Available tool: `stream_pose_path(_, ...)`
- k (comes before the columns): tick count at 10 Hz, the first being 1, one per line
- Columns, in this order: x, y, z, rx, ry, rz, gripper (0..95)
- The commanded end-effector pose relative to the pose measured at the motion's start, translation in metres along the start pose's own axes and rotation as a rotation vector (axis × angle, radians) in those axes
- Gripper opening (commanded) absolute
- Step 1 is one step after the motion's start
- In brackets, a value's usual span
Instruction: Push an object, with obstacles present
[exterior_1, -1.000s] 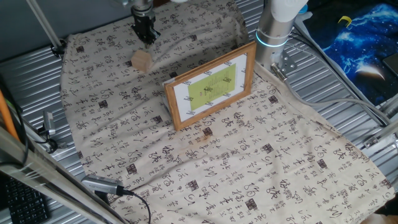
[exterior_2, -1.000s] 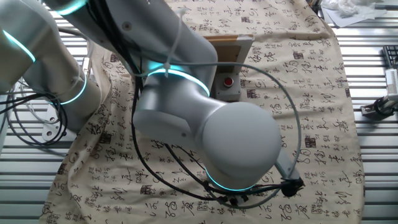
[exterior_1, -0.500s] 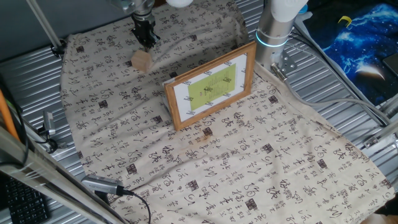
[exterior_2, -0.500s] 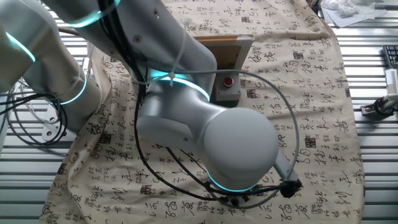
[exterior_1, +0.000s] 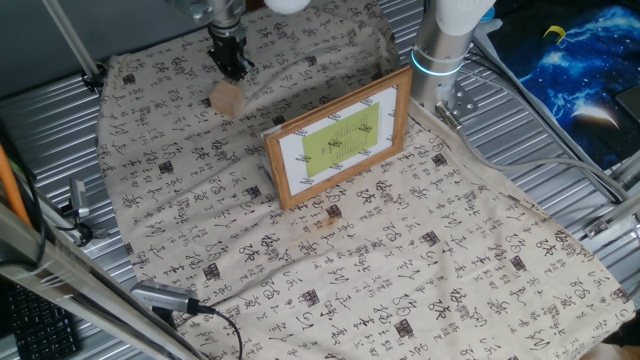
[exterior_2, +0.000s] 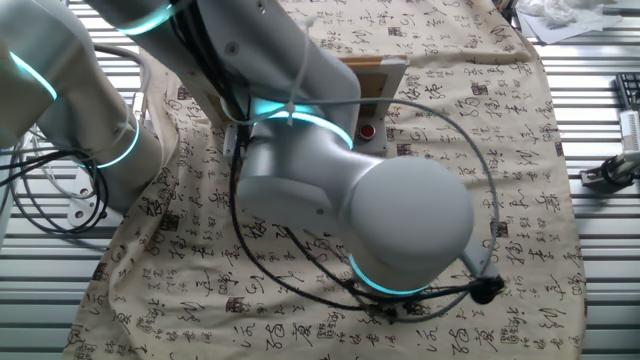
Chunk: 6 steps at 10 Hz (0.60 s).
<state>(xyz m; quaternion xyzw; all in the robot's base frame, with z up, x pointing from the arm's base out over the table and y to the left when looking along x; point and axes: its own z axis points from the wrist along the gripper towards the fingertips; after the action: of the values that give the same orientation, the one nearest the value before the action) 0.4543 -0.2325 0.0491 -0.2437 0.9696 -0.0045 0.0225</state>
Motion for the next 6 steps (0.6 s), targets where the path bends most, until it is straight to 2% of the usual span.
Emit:
stream_pose_path(1, -0.013, 0.0, 0.003, 0.001, -0.007, 0.002, 0.0)
stream_pose_path(2, -0.022, 0.0, 0.004, 0.002, -0.005, 0.004, 0.0)
stream_pose_path(5, -0.038, 0.001, 0.006, 0.001, -0.005, 0.008, 0.0)
stream_pose_path(6, -0.048, 0.003, 0.008, 0.001, -0.006, 0.011, 0.0)
